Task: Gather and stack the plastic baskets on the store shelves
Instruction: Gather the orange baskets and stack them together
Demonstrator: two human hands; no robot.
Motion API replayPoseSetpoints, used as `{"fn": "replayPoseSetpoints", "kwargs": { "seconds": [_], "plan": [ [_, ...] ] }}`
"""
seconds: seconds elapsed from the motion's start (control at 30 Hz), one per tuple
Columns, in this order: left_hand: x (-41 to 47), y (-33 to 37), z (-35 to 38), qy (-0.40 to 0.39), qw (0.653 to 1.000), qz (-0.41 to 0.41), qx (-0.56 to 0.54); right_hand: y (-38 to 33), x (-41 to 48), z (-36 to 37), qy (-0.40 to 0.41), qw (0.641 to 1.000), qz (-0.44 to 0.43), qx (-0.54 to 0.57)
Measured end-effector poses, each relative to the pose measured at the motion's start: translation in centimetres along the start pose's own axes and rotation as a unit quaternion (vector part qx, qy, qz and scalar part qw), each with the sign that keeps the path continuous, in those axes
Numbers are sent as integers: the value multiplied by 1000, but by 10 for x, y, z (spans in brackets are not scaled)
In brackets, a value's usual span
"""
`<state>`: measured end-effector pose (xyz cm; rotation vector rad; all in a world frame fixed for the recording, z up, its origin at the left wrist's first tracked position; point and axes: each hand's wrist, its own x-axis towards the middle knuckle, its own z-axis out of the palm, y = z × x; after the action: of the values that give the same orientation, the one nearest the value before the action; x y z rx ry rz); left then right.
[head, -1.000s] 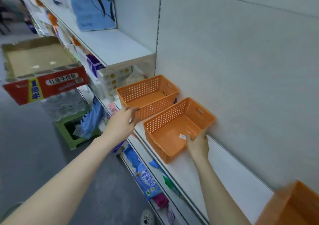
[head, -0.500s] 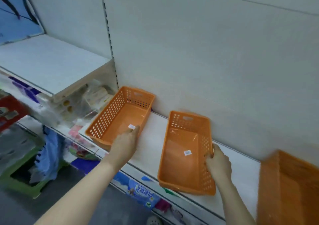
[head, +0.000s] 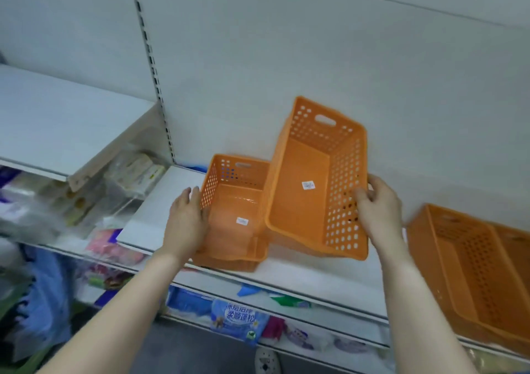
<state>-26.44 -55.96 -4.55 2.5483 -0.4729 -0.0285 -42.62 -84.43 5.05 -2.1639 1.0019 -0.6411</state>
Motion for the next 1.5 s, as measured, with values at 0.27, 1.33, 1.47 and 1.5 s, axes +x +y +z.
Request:
{"fn": "replayPoseSetpoints", "kwargs": {
  "seconds": [0.27,1.33,1.47,1.5],
  "plan": [
    [-14,-16,-18,-144,937,-114,-297,-62,-4,83,-101,994,-44,9],
    [-63,192,15,-261,876,124,-387,82,-63,-117,-33,993,103,-56],
    [-79,255,53,-298,856,139,-398,133,-49,-203,44,990,114,-65],
    [-83,270,65,-304,853,134,-402,147,-43,-224,63,989,117,-64]
  ]
}}
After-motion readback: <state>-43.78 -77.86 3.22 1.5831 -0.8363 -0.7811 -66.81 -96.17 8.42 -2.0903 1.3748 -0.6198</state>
